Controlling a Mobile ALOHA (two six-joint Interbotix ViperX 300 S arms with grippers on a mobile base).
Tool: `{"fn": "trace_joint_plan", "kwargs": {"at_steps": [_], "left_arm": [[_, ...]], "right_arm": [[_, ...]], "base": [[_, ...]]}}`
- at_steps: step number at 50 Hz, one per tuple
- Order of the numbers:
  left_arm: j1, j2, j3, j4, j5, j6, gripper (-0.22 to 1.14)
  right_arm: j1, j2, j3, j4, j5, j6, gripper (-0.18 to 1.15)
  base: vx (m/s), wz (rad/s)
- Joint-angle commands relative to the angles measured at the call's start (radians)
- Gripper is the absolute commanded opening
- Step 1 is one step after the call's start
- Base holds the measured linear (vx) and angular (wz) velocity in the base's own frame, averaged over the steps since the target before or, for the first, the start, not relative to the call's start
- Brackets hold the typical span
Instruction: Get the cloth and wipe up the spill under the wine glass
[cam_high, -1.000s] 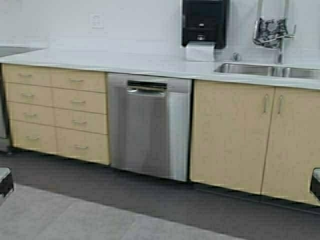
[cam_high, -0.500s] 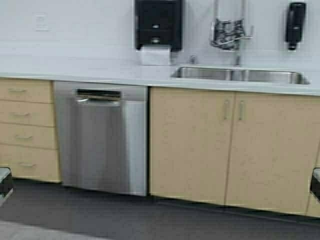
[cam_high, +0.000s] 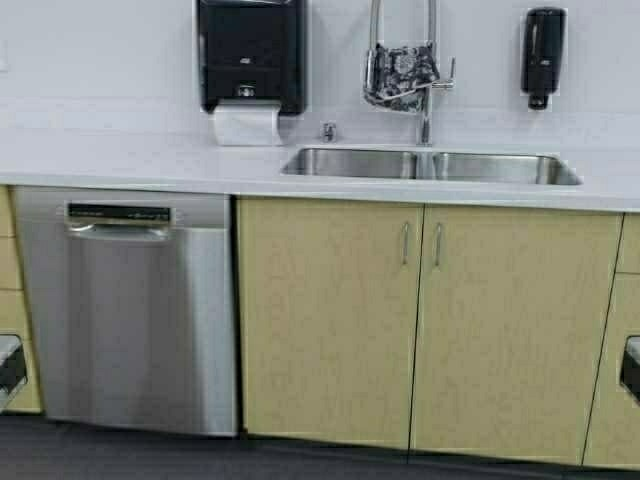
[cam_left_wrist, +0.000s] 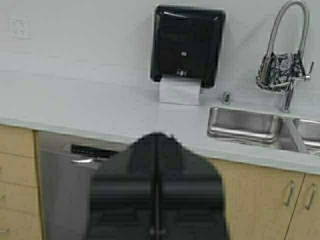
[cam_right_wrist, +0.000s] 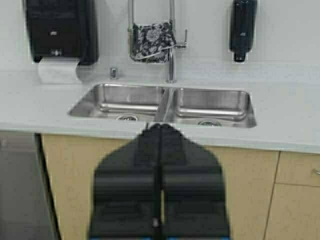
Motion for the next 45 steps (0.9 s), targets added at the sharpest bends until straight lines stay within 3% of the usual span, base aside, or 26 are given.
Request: {"fn": "trace_joint_plan", "kwargs": {"at_steps": [1, 45], "left_arm": [[0.002, 0.000, -0.009, 0.002, -0.008, -0.002, 0.02], [0.002, -0.031, 0.014, -0.002, -0.020, -0.005, 0.02]], "right_arm": [[0.000, 0.006, -0.021, -0.002, -0.009, 0.009, 0.05], [0.018, 0.003, -0.015, -0.018, -0.009, 0.041, 0.05]], "base": [[0.39, -0.06], [0.40, -0.03]]}}
